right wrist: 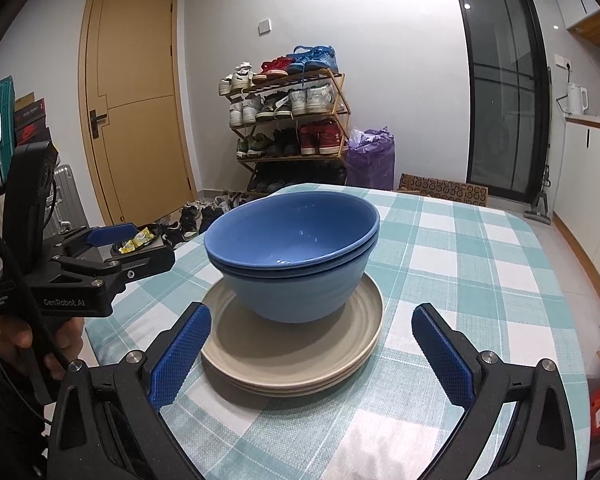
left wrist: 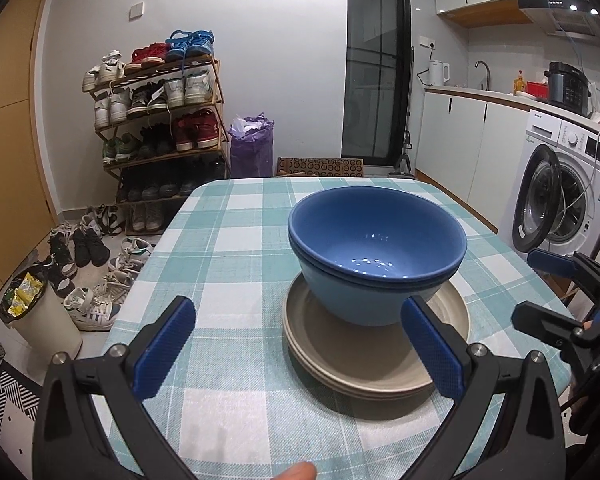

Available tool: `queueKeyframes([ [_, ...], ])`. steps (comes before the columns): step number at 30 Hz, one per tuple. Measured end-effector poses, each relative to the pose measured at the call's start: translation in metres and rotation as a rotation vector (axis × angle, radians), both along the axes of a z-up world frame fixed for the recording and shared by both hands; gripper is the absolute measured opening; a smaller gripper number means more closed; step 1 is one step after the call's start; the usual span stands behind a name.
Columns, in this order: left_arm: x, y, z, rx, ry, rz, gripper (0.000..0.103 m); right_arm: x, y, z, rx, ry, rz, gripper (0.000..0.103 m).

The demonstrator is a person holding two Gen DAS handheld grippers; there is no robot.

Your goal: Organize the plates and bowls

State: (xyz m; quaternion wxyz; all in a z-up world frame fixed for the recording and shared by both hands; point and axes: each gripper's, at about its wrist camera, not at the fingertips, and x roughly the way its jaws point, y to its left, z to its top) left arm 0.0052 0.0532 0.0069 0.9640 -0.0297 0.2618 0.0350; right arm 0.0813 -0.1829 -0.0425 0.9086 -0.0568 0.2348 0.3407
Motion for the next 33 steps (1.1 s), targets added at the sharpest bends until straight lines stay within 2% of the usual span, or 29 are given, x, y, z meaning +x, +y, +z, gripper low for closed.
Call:
queueKeyframes([
  [4,-0.005,0.004,-0.006,-0.019,-0.004,0.008,0.103,-0.009,-0.004,0.000,0.008,-0.009,-0.005,0.102],
  [10,-0.008,0.001,-0.012,-0.002,-0.004,0.020,0.103,-0.020,-0.010,-0.003,-0.002,-0.033,-0.015,0.102],
  [17,-0.009,-0.003,-0.018,0.005,0.003,0.012,0.103,-0.022,-0.012,-0.009,-0.022,-0.029,-0.012,0.102],
  [33,-0.008,-0.007,-0.025,-0.005,0.005,-0.007,0.103,-0.021,-0.016,-0.012,0.014,0.002,0.002,0.102],
])
